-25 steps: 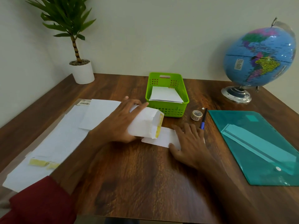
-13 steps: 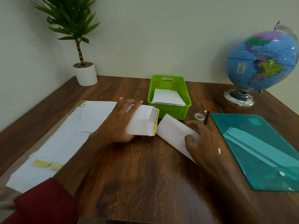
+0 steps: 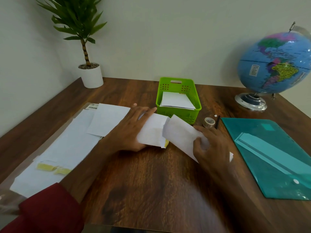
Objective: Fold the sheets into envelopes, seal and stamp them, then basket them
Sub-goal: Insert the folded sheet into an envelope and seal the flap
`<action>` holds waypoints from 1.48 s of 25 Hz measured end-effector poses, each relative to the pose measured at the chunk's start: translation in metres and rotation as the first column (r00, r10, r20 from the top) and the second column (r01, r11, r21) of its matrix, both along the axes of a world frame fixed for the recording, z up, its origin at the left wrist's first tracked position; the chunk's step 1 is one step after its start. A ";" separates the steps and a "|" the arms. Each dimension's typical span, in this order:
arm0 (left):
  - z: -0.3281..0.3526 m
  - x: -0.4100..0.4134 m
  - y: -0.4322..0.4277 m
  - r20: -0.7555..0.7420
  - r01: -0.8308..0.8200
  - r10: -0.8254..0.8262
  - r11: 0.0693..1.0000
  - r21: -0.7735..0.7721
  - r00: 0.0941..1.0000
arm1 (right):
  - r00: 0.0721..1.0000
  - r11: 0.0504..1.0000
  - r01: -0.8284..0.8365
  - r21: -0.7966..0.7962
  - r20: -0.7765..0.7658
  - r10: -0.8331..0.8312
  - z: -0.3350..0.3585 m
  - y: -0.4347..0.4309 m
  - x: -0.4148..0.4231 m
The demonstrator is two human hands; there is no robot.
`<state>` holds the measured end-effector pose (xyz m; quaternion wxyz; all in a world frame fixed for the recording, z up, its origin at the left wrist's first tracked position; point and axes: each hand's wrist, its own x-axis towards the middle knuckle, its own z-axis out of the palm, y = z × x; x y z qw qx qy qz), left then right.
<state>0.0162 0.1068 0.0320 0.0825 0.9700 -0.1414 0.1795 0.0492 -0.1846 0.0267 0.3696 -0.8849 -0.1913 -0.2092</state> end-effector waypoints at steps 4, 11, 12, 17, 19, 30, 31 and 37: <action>-0.003 -0.001 -0.013 0.025 0.063 -0.064 0.997 0.037 0.998 | 0.999 0.996 -0.036 -0.079 -0.039 0.033 -0.004 0.002 0.002; -0.005 -0.001 -0.026 0.000 0.102 -0.102 0.994 0.033 0.995 | 0.982 0.985 -0.086 -0.149 -0.177 0.059 -0.002 0.008 -0.002; -0.007 -0.002 -0.031 -0.010 0.118 -0.118 0.992 0.037 0.993 | 0.975 0.987 -0.099 -0.125 -0.211 0.071 -0.001 0.011 -0.003; -0.013 -0.001 -0.048 -0.023 0.143 -0.142 0.988 0.055 0.990 | 0.985 0.993 -0.071 0.094 -0.150 0.084 0.007 0.018 -0.010; -0.011 0.000 -0.040 0.025 0.094 -0.096 0.994 0.051 0.995 | 0.995 0.997 0.047 0.069 -0.088 -0.041 0.010 0.008 -0.009; -0.010 0.002 -0.018 0.078 -0.068 0.066 0.997 0.020 0.995 | 0.945 0.996 0.085 -0.040 -0.312 -0.094 0.013 0.002 -0.006; -0.010 0.002 -0.021 0.094 -0.062 0.060 0.998 0.024 0.994 | 0.945 0.994 0.093 -0.059 -0.310 -0.107 0.010 0.003 -0.006; -0.009 0.001 -0.026 0.122 -0.066 0.065 0.998 0.000 0.990 | 0.963 0.998 0.038 0.039 -0.268 -0.027 0.007 0.005 -0.005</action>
